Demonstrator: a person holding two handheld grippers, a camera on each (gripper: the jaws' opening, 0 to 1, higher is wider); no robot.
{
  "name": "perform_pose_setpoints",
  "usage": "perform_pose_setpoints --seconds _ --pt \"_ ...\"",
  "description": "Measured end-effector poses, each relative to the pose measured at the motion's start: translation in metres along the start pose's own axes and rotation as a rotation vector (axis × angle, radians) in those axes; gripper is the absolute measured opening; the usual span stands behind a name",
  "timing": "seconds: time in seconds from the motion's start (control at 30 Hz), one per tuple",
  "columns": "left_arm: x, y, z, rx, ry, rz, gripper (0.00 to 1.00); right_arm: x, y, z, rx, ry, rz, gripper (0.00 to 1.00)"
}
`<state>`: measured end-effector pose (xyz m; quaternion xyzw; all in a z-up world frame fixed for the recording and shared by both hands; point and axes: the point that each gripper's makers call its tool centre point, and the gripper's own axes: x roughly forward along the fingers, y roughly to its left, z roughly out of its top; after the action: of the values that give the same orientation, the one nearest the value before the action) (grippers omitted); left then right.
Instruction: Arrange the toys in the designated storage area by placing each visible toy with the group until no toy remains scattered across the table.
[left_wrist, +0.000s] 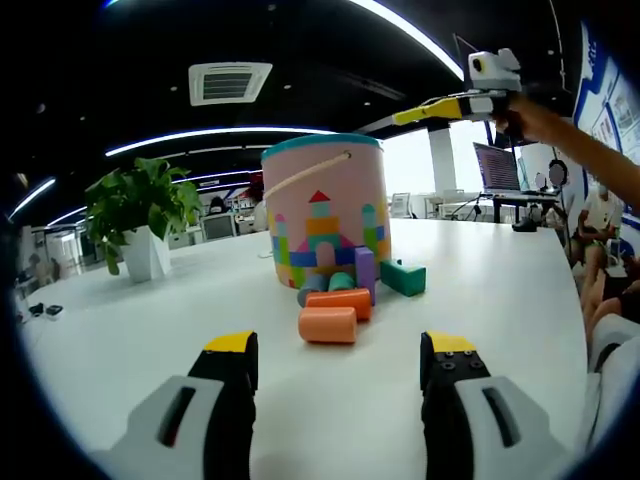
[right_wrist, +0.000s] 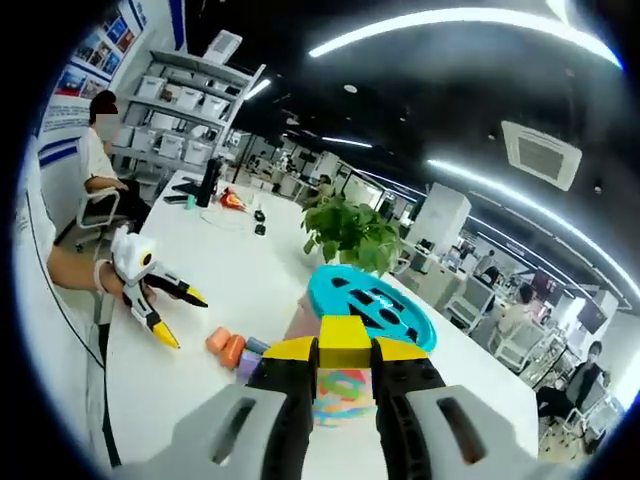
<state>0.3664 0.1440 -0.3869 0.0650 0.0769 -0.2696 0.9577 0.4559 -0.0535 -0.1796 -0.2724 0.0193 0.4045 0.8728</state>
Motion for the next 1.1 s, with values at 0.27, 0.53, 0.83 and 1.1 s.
perform_pose_setpoints --seconds 0.27,0.53,0.83,1.1 --pt "0.001 0.001 0.0 0.0 -0.002 0.0 0.67 0.022 -0.023 0.0 -0.027 0.071 -0.018 0.2" --pt "0.001 0.001 0.001 0.005 -0.006 -0.003 0.67 0.046 -0.034 -0.016 -0.021 0.158 -0.024 0.2" --pt "0.002 0.002 0.001 0.003 -0.005 -0.003 0.67 0.069 -0.037 -0.005 0.077 0.242 -0.001 0.2" --pt "0.002 0.003 0.001 0.004 -0.008 -0.005 0.67 0.083 -0.02 0.002 0.165 0.371 0.078 0.2"
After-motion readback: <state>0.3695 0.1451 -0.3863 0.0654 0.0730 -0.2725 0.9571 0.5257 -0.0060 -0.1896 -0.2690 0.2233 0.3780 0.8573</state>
